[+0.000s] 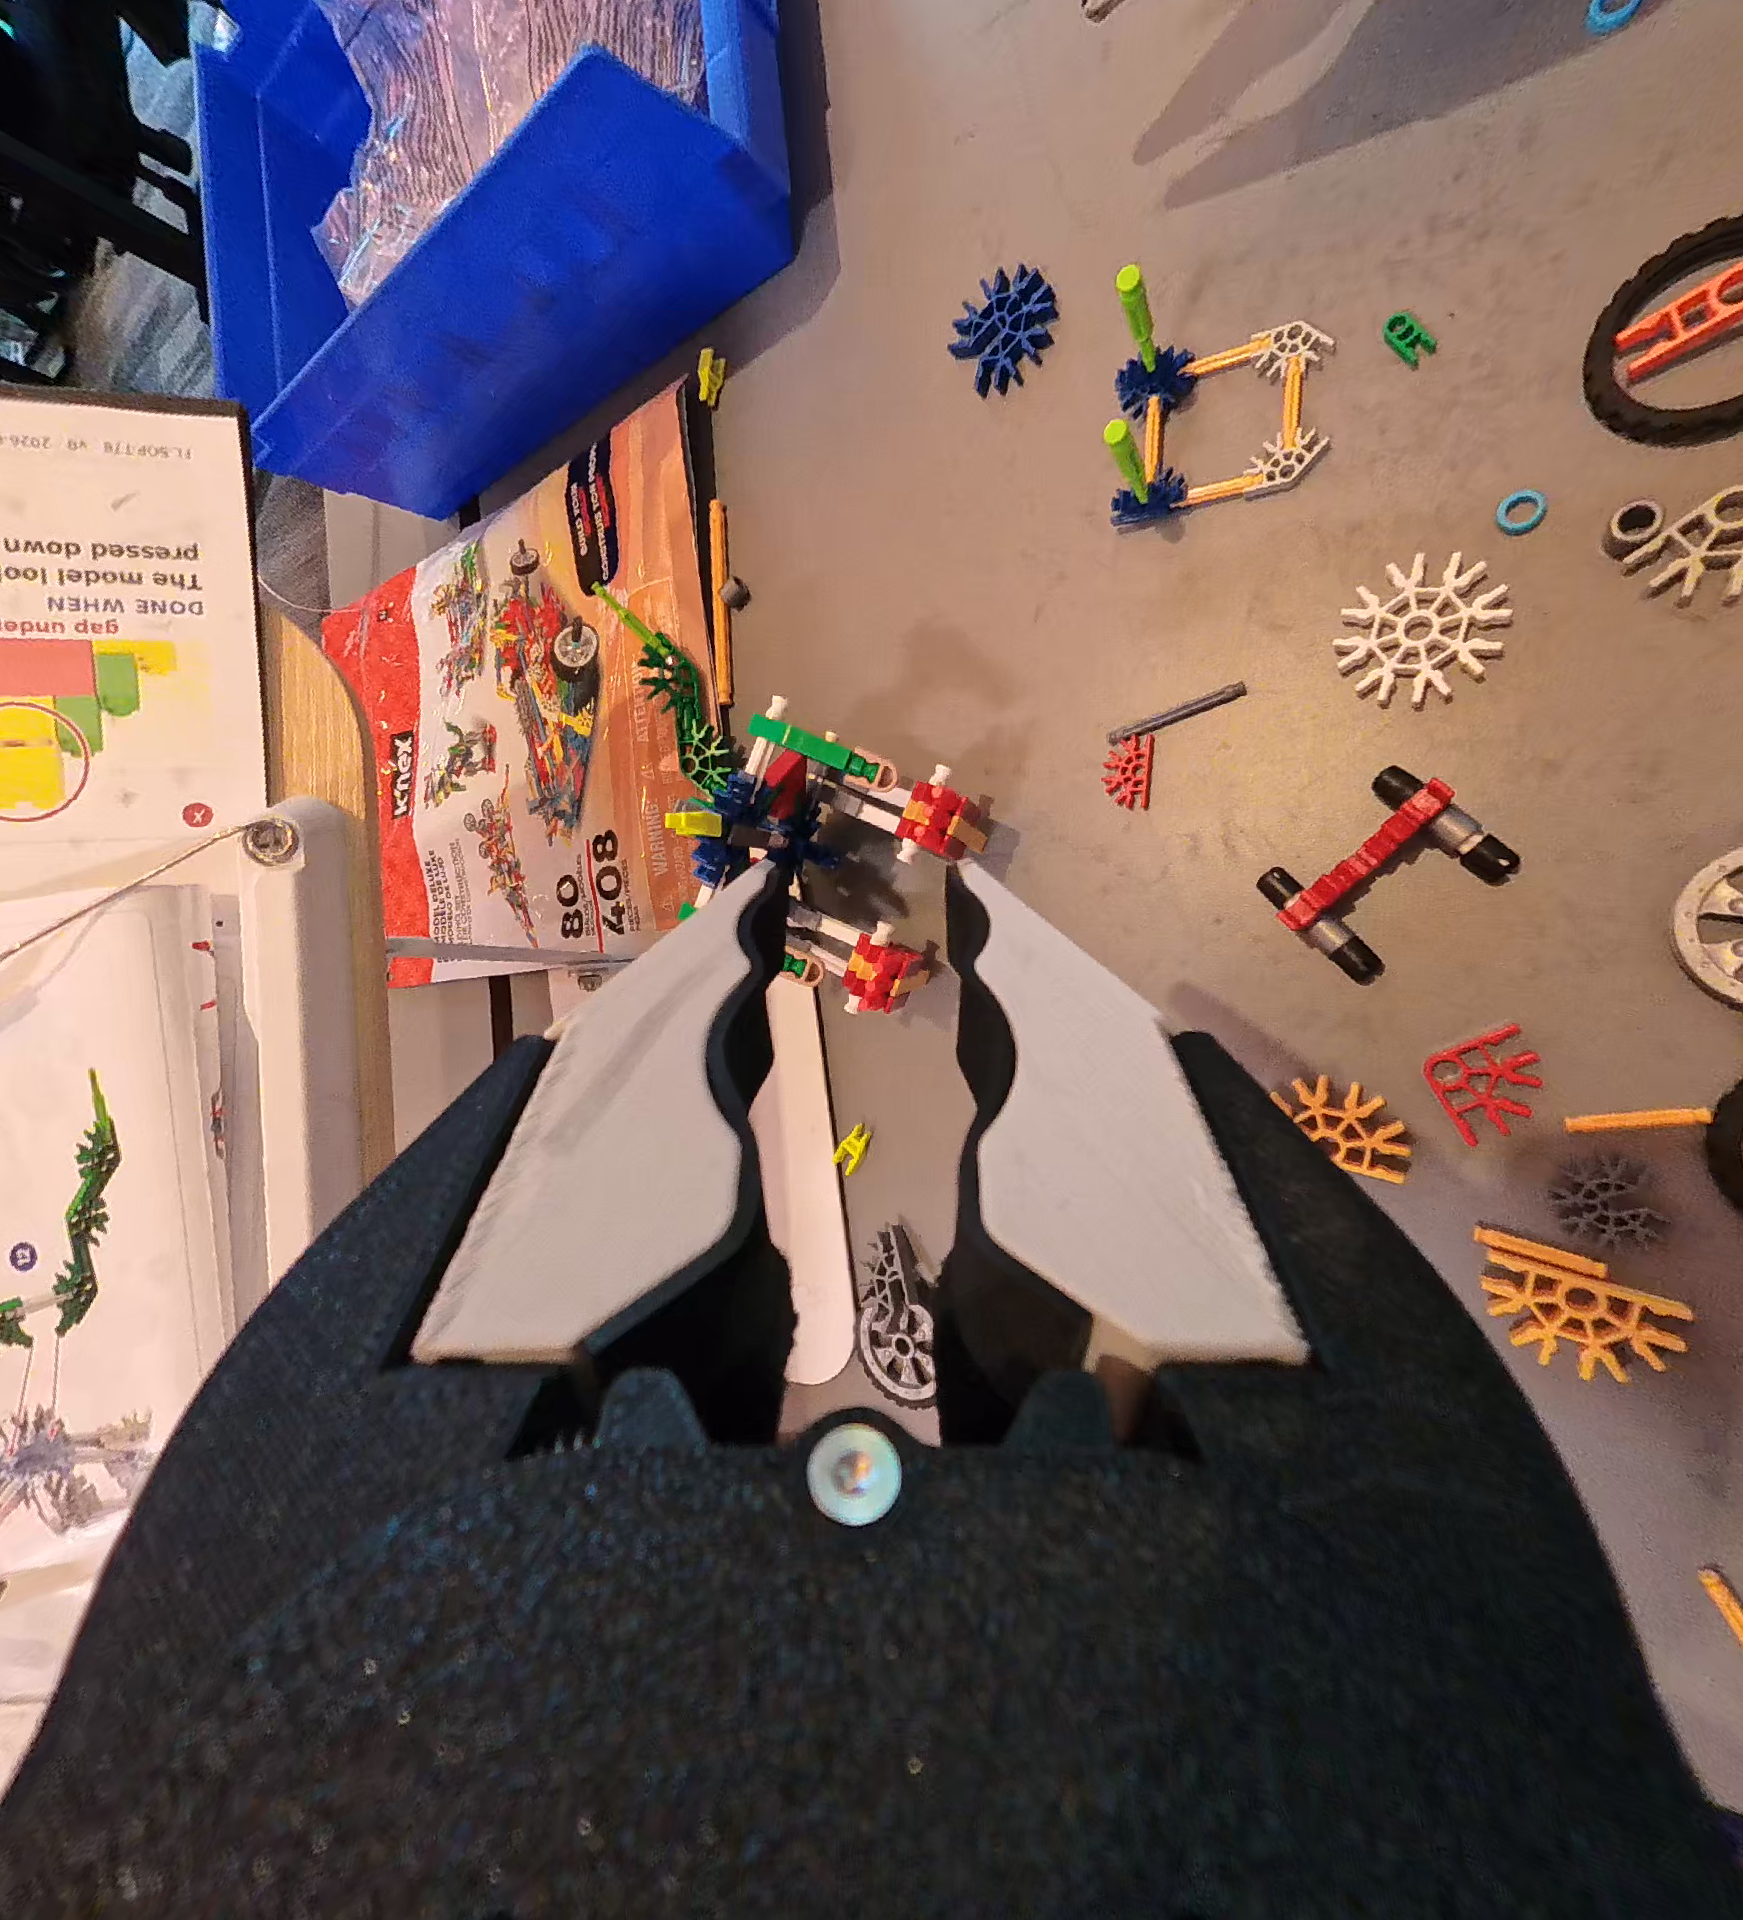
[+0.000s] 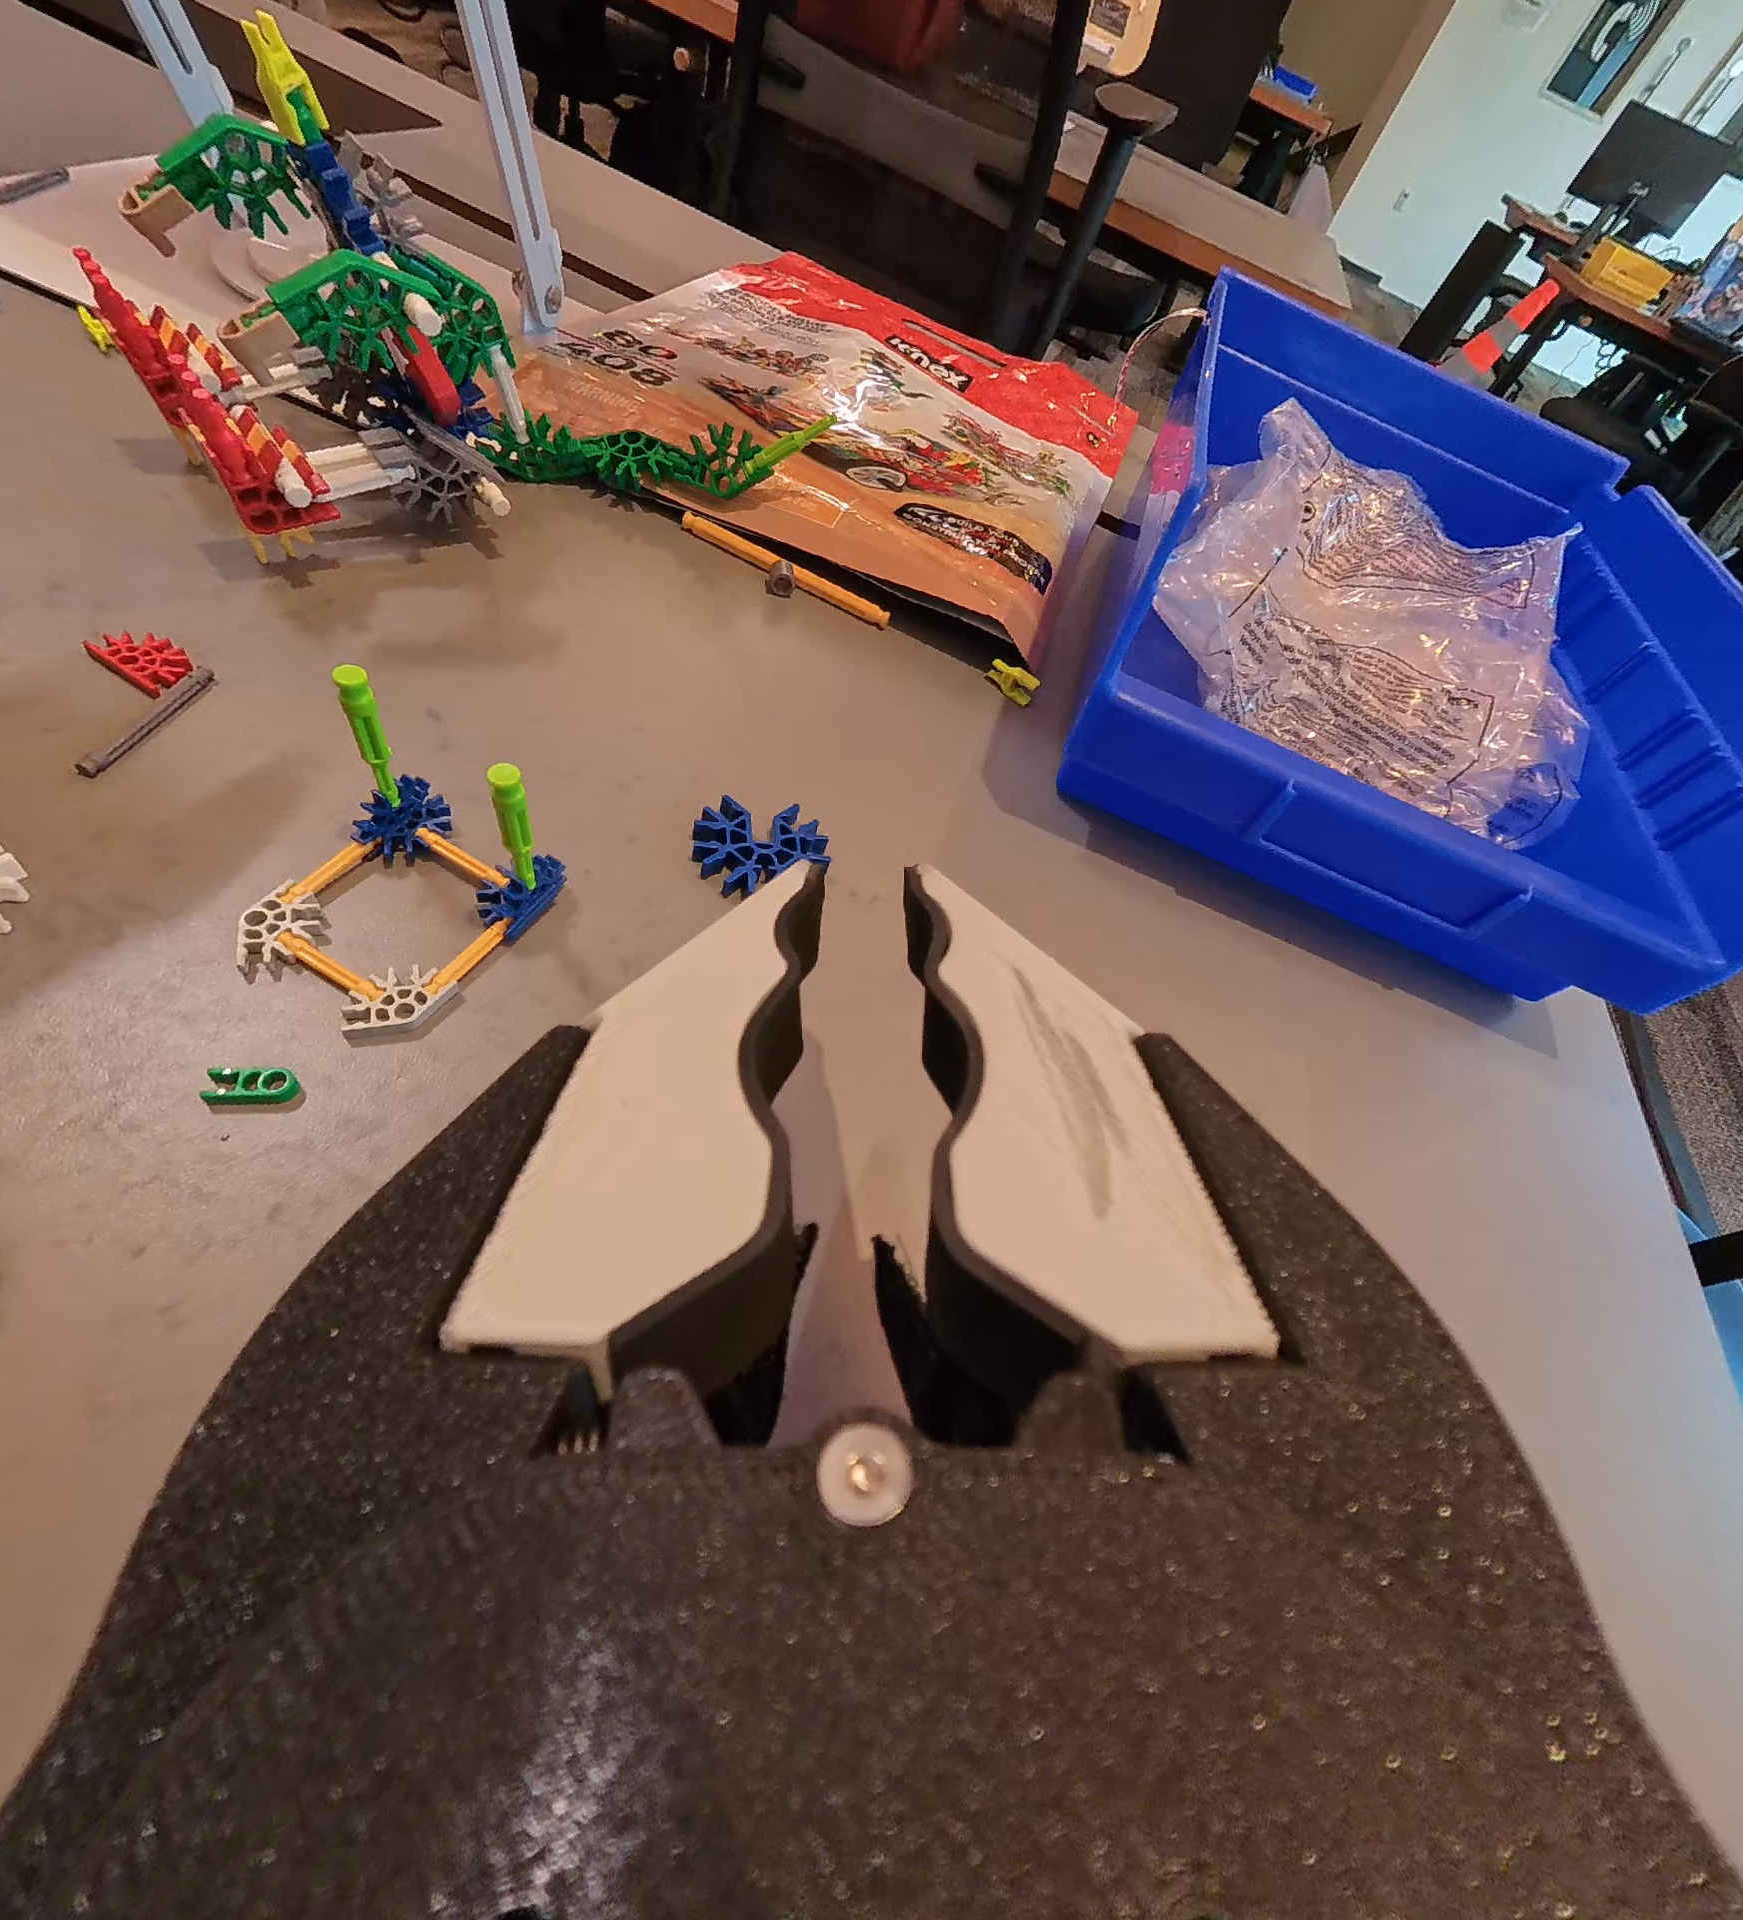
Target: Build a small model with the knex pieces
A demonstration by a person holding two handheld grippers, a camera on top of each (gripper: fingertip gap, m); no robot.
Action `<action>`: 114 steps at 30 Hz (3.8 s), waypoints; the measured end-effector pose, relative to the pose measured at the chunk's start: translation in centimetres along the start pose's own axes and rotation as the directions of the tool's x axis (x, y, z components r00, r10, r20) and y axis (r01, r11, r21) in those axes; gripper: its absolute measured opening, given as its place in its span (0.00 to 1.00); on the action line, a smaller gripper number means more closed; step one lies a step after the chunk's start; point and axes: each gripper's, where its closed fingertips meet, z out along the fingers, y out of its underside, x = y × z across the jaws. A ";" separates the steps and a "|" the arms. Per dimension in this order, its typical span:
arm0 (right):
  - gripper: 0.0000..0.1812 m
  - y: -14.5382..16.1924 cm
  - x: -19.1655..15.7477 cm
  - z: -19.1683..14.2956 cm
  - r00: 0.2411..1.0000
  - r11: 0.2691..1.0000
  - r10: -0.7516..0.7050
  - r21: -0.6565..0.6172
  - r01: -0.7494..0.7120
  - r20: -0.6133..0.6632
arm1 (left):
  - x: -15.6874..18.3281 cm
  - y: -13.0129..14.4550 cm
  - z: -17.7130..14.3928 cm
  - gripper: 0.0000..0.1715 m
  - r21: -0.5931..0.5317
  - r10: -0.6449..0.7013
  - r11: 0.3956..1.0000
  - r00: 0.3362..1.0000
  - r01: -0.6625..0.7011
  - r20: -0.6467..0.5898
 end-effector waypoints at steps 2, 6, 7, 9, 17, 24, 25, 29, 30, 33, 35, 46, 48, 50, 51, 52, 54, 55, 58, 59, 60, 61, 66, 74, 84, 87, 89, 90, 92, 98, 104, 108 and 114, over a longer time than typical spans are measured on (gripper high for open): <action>0.08 0.0 0.0 0.0 1.000 1.000 0.000 0.000 0.000 0.000 | -0.1 0.0 -0.1 0.16 0.001 -0.001 1.000 1.000 0.001 0.003; 0.08 0.0 0.0 0.0 1.000 1.000 0.000 -0.001 0.000 0.000 | -0.2 0.1 -0.3 0.16 0.001 -0.002 1.000 1.000 0.002 0.009; 0.08 0.0 0.0 0.0 1.000 1.000 0.000 -0.001 0.000 0.000 | -0.2 0.1 -0.3 0.16 0.001 -0.002 1.000 1.000 0.002 0.010; 0.08 0.0 0.0 0.0 1.000 1.000 0.000 -0.001 0.000 -0.001 | -0.2 0.1 -0.3 0.16 0.000 -0.001 1.000 1.000 0.001 0.011; 0.08 0.0 0.1 0.0 1.000 1.000 0.009 0.003 -0.009 -0.002 | -0.1 -0.2 -1.0 0.16 -0.003 0.013 1.000 1.000 -0.013 0.025; 0.08 -0.1 0.1 -0.1 1.000 1.000 0.012 0.009 -0.012 0.003 | 1.8 0.9 -2.0 0.16 -0.024 0.010 1.000 1.000 -0.009 0.006; 0.08 -0.1 0.1 -0.1 1.000 1.000 0.014 0.011 -0.014 0.003 | 2.2 1.6 -2.1 0.16 -0.032 -0.001 0.999 1.000 0.001 0.003; 0.08 -0.2 0.2 -0.1 1.000 1.000 0.019 0.013 -0.020 0.005 | 4.0 4.6 -2.2 0.17 -0.005 -0.115 0.993 0.993 0.115 -0.023; 0.08 -0.1 0.2 -0.1 1.000 1.000 0.019 0.011 -0.019 0.005 | 4.5 5.3 -2.0 0.17 0.006 -0.150 0.989 0.988 0.150 -0.037; 0.08 -0.1 0.1 -0.1 1.000 1.000 0.014 0.007 -0.014 0.003 | 6.5 6.4 -1.4 0.17 0.025 -0.197 0.979 0.975 0.200 -0.099; 0.08 -0.1 0.1 0.0 1.000 1.000 0.012 0.005 -0.012 0.001 | 7.9 6.7 -0.8 0.18 0.017 -0.187 0.981 0.973 0.191 -0.139; 0.08 0.0 0.1 0.0 1.000 1.000 0.006 0.001 -0.006 -0.003 | 12.0 6.6 1.7 0.19 0.002 -0.188 0.980 0.934 0.198 -0.305; 0.08 0.0 0.1 0.0 1.000 1.000 0.009 0.003 -0.009 -0.002 | 12.3 6.8 1.9 0.19 -0.005 -0.200 0.978 0.925 0.209 -0.323; 0.08 0.0 0.1 0.0 1.000 1.000 0.010 0.004 -0.010 -0.001 | 12.5 6.9 2.0 0.19 -0.012 -0.204 0.977 0.921 0.212 -0.331; 0.08 0.0 0.1 0.0 1.000 1.000 0.010 0.004 -0.010 0.000 | 12.6 6.9 2.0 0.19 -0.013 -0.207 0.976 0.917 0.216 -0.341; 0.08 -0.1 0.1 0.0 1.000 1.000 0.010 0.005 -0.010 0.000 | 12.9 6.9 1.9 0.19 -0.015 -0.212 0.975 0.911 0.221 -0.355; 0.08 0.0 0.1 0.0 1.000 1.000 0.010 0.005 -0.010 0.000 | 13.3 7.0 1.9 0.19 -0.027 -0.222 0.973 0.899 0.229 -0.377; 0.08 -0.1 0.1 0.0 1.000 1.000 0.009 0.005 -0.009 0.000 | 13.4 7.1 2.0 0.20 -0.027 -0.221 0.973 0.899 0.228 -0.377; 0.08 0.0 0.1 0.0 1.000 1.000 0.007 0.004 -0.007 0.000 | 13.6 6.8 1.7 0.19 -0.015 -0.228 0.970 0.888 0.242 -0.399; 0.08 0.0 0.1 0.0 1.000 1.000 0.006 0.003 -0.006 0.000 | 13.6 6.8 1.7 0.19 -0.013 -0.232 0.969 0.886 0.248 -0.402; 0.08 0.0 0.1 0.0 1.000 1.000 0.006 0.003 -0.006 0.000 | 13.6 6.8 1.7 0.19 -0.015 -0.236 0.968 0.882 0.252 -0.407; 0.08 0.0 0.1 0.0 1.000 1.000 0.006 0.003 -0.006 -0.001 | 13.7 6.9 1.7 0.19 -0.017 -0.237 0.967 0.880 0.253 -0.412; 0.08 0.0 0.1 0.0 1.000 1.000 0.006 0.002 -0.006 -0.001 | 14.4 6.5 1.6 0.19 -0.008 -0.227 0.968 0.864 0.250 -0.449; 0.08 0.0 0.1 0.0 1.000 1.000 0.007 0.002 -0.007 0.000 | 15.5 6.9 2.0 0.18 -0.052 -0.235 0.969 0.844 0.241 -0.481; 0.08 0.0 0.1 0.0 1.000 1.000 0.007 0.001 -0.007 0.001 | 15.3 6.9 2.3 0.12 -0.056 -0.243 0.968 0.846 0.246 -0.475; 0.08 0.0 0.1 0.0 1.000 1.000 0.008 0.001 -0.008 0.001 | 15.3 6.9 2.3 0.12 -0.054 -0.238 0.969 0.849 0.241 -0.472; 0.08 0.0 0.1 0.0 1.000 1.000 0.008 0.002 -0.008 0.001 | 15.3 6.8 2.3 0.12 -0.051 -0.234 0.970 0.851 0.239 -0.469; 0.08 0.0 0.1 0.0 1.000 1.000 0.008 0.002 -0.008 0.001 | 15.2 6.7 2.3 0.12 -0.047 -0.232 0.970 0.853 0.238 -0.468; 0.08 0.0 0.1 0.0 1.000 1.000 0.008 0.002 -0.008 0.001 | 15.0 6.5 2.2 0.12 -0.034 -0.227 0.971 0.859 0.238 -0.460; 0.08 0.0 0.1 0.0 1.000 1.000 0.009 0.002 -0.009 -0.001 | 14.3 6.1 2.0 0.12 -0.008 -0.223 0.970 0.873 0.243 -0.434; 0.08 0.0 0.1 0.0 1.000 1.000 0.010 0.002 -0.010 -0.003 | 14.0 5.8 2.0 0.12 0.009 -0.209 0.972 0.886 0.234 -0.413; 0.08 0.0 0.1 0.0 1.000 1.000 0.010 0.002 -0.010 -0.003 | 13.7 5.5 2.0 0.12 0.026 -0.204 0.972 0.892 0.234 -0.403; 0.08 -0.1 0.2 0.0 1.000 1.000 0.012 0.004 -0.012 -0.003 | 13.3 4.9 2.0 0.12 0.056 -0.195 0.971 0.902 0.233 -0.384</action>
